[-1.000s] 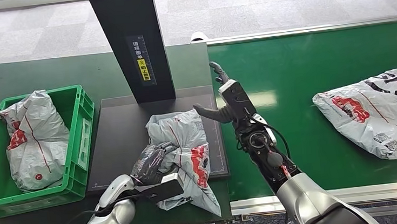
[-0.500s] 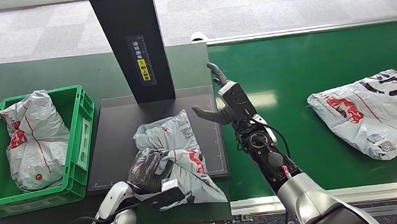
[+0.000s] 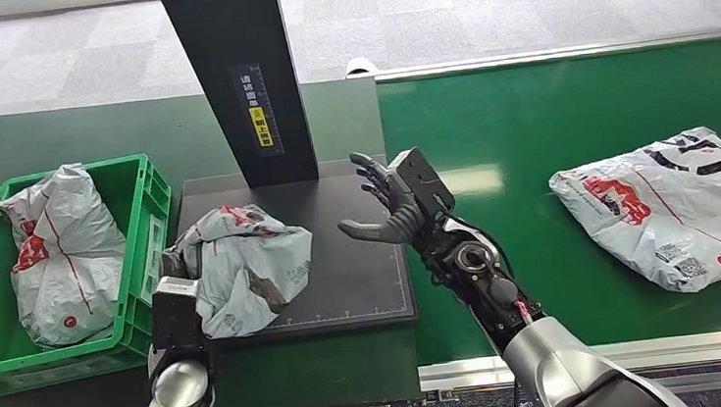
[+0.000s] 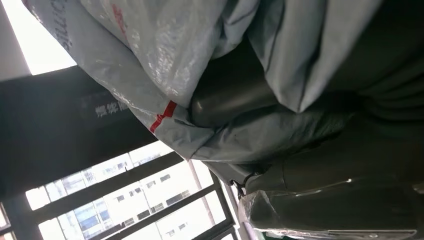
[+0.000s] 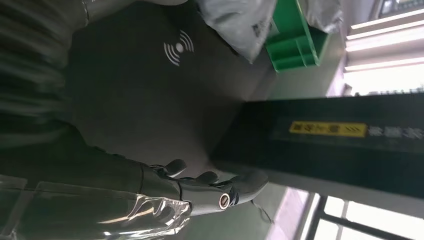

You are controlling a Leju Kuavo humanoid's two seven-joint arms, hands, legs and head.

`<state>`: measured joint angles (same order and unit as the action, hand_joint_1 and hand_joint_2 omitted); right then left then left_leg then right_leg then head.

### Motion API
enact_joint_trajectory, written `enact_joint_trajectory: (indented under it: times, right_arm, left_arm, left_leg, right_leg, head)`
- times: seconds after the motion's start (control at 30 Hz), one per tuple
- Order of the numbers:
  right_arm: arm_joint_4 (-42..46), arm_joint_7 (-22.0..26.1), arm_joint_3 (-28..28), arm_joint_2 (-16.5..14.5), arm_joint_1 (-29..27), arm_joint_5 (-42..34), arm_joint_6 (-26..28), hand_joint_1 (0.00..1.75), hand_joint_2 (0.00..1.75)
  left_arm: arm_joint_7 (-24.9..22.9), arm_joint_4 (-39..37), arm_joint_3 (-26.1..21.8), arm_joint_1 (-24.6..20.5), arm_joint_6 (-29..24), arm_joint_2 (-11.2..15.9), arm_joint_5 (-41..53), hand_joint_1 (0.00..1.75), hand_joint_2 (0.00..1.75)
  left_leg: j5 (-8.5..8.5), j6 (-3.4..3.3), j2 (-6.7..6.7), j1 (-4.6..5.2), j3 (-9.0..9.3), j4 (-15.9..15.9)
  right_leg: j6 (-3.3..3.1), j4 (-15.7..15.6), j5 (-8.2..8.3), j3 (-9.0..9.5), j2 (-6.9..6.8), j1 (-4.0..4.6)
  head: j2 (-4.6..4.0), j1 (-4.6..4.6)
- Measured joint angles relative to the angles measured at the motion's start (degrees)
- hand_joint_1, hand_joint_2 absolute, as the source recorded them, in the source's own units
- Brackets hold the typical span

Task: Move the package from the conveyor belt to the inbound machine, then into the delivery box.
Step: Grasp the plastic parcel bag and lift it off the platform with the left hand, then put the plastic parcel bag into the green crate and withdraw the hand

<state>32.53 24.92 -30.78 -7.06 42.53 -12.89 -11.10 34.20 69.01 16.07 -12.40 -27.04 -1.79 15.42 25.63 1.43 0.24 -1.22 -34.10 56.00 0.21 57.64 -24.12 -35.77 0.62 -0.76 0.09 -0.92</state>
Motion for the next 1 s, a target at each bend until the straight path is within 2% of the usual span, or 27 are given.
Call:
enact_joint_trajectory:
  times: [0.13, 0.23, 0.3, 0.4, 0.53, 0.6, 0.77, 0.83, 0.87, 0.93, 1.0]
  right_arm:
    - [-1.7, -1.9, -1.0, -0.5, 0.3, 0.7, -3.2, 0.0, 1.75]
    - [-2.6, -1.9, -2.6, -0.8, 0.8, 1.9, -4.4, 0.0, 1.75]
    - [-3.0, -1.6, -3.6, -1.0, 0.9, 2.2, -4.8, 0.0, 1.75]
    - [-3.4, -1.0, -4.8, -1.1, 1.0, 2.2, -4.9, 0.0, 1.75]
    - [-3.7, -0.7, -6.1, -1.0, 0.9, 2.2, -4.6, 0.0, 1.75]
    - [-3.8, -0.5, -6.6, -0.9, 0.8, 2.2, -4.5, 0.0, 1.75]
    - [-4.0, 0.1, -7.4, -0.7, 0.8, 2.2, -4.3, 0.0, 1.75]
    - [-4.0, 0.3, -7.7, -0.5, 0.7, 2.1, -4.0, 0.0, 1.75]
    - [-4.0, 0.5, -7.8, -0.4, 0.6, 2.0, -3.8, 0.0, 1.75]
    - [-4.0, 0.8, -8.0, -0.1, 0.3, 2.0, -3.5, 0.0, 1.75]
    - [-4.0, 1.1, -8.1, 0.2, 0.0, 2.3, -3.4, 0.0, 1.75]
  left_arm:
    - [2.2, 3.3, -2.8, 1.6, -0.5, -0.3, -2.9, 1.75, 1.75]
    - [4.6, 5.9, -4.5, 2.5, -4.7, -0.5, -3.0, 1.75, 1.75]
    - [5.4, 8.0, -6.2, 3.2, -9.1, -0.6, 0.6, 1.75, 1.75]
    - [5.6, 11.4, -11.0, 3.9, -12.4, -1.6, 13.4, 1.75, 1.75]
    - [5.6, 19.6, -23.0, 3.5, -12.7, -6.1, 46.2, 1.75, 1.75]
    - [5.6, 23.1, -28.1, 3.0, -12.7, -7.8, 56.6, 1.75, 1.75]
    - [5.4, 27.6, -34.9, 2.5, -12.7, -10.2, 54.9, 1.75, 1.75]
    - [4.8, 28.0, -37.0, 2.0, -12.7, -10.4, 58.3, 1.75, 1.75]
    - [3.6, 27.9, -38.1, 1.5, -12.7, -10.5, 61.7, 1.75, 1.75]
    - [-3.3, 26.1, -39.1, 0.7, -12.7, -9.7, 69.0, 1.75, 1.75]
    - [-17.5, 21.1, -37.3, 0.1, -12.7, -6.9, 72.9, 1.75, 1.75]
  left_leg:
    - [0.0, 0.0, -0.02, 0.0, -0.04, 0.0]
    - [0.0, 0.0, 0.0, 0.0, -0.04, 0.0]
    - [0.0, 0.0, -0.01, 0.0, -0.04, 0.0]
    - [0.0, 0.0, -0.01, -0.01, -0.04, 0.0]
    - [0.0, 0.0, 0.03, 0.01, -0.05, 0.0]
    - [0.0, 0.0, 0.06, 0.02, -0.05, 0.0]
    - [0.0, 0.0, 0.0, 0.01, -0.04, 0.0]
    - [0.0, 0.0, 0.0, 0.0, -0.04, 0.0]
    - [0.0, 0.0, 0.01, 0.01, -0.03, 0.0]
    - [0.0, 0.0, 0.01, 0.02, 0.0, 0.0]
    - [0.0, 0.0, 0.06, 0.02, 0.06, 0.0]
  right_leg:
    - [0.0, 0.0, 0.0, -0.02, 0.0, 0.0]
    - [0.0, 0.0, 0.0, -0.02, 0.0, 0.0]
    - [0.0, 0.0, 0.0, -0.02, 0.0, 0.0]
    - [0.0, 0.0, -0.01, -0.04, 0.0, 0.01]
    - [0.0, 0.0, -0.01, -0.06, 0.01, 0.0]
    - [0.0, 0.0, 0.0, -0.06, 0.03, -0.01]
    - [0.0, 0.0, -0.01, -0.07, 0.02, 0.0]
    - [0.01, 0.0, -0.01, -0.07, 0.02, 0.0]
    - [0.01, 0.0, -0.01, -0.07, 0.02, 0.0]
    - [0.01, 0.0, -0.01, -0.06, 0.02, -0.01]
    - [0.0, 0.0, 0.0, -0.05, 0.04, -0.01]
  head:
    - [0.0, 0.0]
    - [0.0, 0.0]
    - [0.0, -0.01]
    - [0.0, -0.01]
    - [0.0, 0.02]
    - [0.0, 0.01]
    - [0.0, 0.0]
    - [0.0, 0.0]
    - [0.0, 0.0]
    - [0.0, 0.02]
    - [0.0, 0.0]
